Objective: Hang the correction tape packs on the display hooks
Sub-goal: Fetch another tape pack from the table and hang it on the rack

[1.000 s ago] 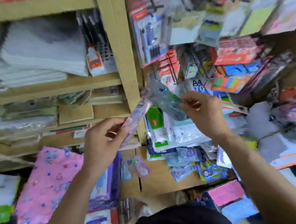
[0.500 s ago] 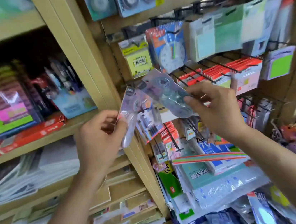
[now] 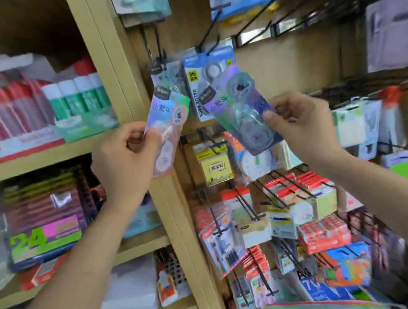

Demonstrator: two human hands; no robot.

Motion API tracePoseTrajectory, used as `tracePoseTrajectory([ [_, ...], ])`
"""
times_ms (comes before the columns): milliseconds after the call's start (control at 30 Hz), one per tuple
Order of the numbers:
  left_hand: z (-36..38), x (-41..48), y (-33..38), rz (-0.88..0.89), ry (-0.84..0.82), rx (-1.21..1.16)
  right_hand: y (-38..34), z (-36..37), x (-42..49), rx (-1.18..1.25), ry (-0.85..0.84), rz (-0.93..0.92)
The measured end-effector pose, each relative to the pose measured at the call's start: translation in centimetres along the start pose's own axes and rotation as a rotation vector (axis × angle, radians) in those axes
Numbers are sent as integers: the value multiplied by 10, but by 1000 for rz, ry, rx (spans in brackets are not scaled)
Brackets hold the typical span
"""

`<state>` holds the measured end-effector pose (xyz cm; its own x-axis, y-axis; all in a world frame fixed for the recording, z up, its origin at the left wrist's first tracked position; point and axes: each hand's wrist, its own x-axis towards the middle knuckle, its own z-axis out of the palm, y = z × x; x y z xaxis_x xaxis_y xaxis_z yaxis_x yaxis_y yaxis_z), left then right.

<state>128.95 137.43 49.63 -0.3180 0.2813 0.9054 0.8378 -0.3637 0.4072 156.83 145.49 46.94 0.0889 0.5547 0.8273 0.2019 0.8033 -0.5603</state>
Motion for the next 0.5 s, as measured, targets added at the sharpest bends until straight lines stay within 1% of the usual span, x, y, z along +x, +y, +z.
tracePoseTrajectory([
  [67,3,20,-1,74,50,5,-5,2,20,-10,-3,-15],
  [167,8,50,1,185,151,78,-11,6,46,-43,-8,-37],
  [233,16,68,0,207,214,94,-14,11,60,-56,1,-58],
  [333,34,81,-3,187,337,20,-17,23,75,-56,15,-71],
  [433,49,80,-7,254,466,28,-13,41,84,-2,-2,-51],
  [500,53,79,-10,269,508,49,-9,54,89,37,-17,-36],
])
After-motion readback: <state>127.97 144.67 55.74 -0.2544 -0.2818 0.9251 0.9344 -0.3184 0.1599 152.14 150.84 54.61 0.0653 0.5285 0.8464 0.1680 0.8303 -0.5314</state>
